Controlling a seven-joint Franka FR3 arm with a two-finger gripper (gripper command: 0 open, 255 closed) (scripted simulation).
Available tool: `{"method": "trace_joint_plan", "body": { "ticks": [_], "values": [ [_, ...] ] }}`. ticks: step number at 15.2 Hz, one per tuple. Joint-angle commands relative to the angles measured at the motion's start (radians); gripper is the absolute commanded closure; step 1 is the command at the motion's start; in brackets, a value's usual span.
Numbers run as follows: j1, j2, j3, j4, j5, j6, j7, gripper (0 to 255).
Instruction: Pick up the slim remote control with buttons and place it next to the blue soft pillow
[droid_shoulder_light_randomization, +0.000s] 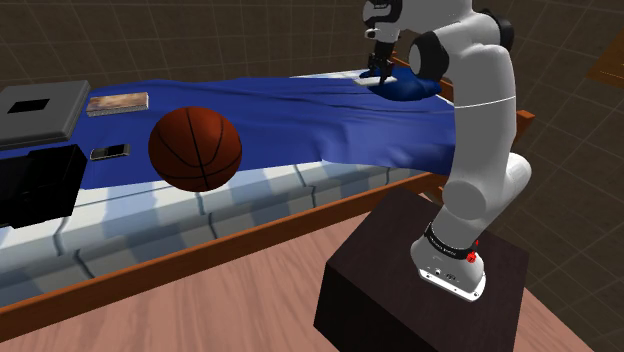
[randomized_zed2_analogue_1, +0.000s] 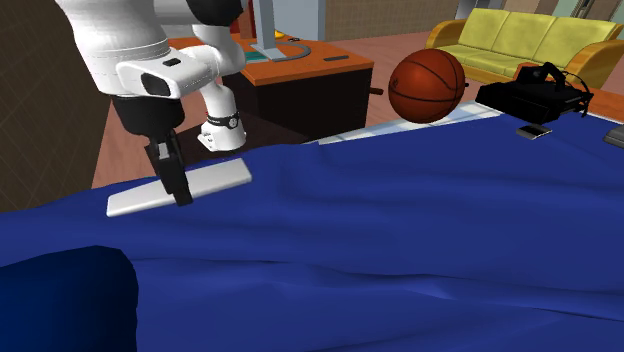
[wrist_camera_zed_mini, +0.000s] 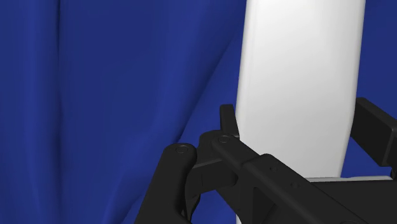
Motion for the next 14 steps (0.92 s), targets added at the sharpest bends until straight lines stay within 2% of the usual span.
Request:
{"method": "trace_joint_plan", "body": {
  "ticks": [1,14],
  "values": [
    [0.005,0.001,0.001,-0.028,0.002,0.029,-0.002,255],
    [0.018,0.031,0.015,-0.161,0.024,0.185,-0.023,255]
  ]
}}
